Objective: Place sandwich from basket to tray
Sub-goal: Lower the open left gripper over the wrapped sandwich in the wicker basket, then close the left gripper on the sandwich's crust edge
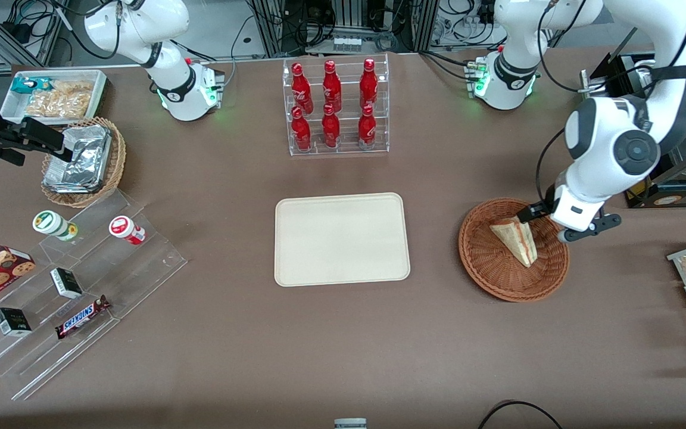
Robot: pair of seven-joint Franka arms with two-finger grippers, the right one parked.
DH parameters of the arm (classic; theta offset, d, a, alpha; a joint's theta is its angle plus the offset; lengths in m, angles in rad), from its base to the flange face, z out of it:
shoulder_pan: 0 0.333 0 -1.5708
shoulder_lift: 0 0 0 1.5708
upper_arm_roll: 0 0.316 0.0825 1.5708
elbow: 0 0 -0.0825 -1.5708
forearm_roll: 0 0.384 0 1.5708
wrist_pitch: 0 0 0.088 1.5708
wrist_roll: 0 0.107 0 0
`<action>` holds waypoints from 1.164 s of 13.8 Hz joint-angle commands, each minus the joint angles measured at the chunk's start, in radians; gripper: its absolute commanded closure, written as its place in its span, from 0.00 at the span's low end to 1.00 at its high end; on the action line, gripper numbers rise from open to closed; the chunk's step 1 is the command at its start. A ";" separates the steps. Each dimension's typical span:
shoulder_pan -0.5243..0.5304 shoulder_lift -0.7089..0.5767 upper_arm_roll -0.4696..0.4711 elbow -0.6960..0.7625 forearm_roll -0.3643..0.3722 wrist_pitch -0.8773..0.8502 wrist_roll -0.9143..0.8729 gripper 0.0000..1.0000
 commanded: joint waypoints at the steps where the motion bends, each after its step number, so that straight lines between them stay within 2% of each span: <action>1: -0.033 0.040 0.003 -0.017 0.000 0.069 -0.173 0.00; 6: -0.030 0.064 0.003 -0.122 0.000 0.233 -0.201 0.00; 12: -0.020 0.130 0.005 -0.122 0.000 0.339 -0.196 0.01; 14: -0.019 0.133 0.003 -0.121 0.000 0.341 -0.198 0.14; 15: -0.019 0.134 0.005 -0.119 -0.003 0.341 -0.201 0.25; 16: -0.019 0.134 0.003 -0.118 -0.005 0.341 -0.202 0.43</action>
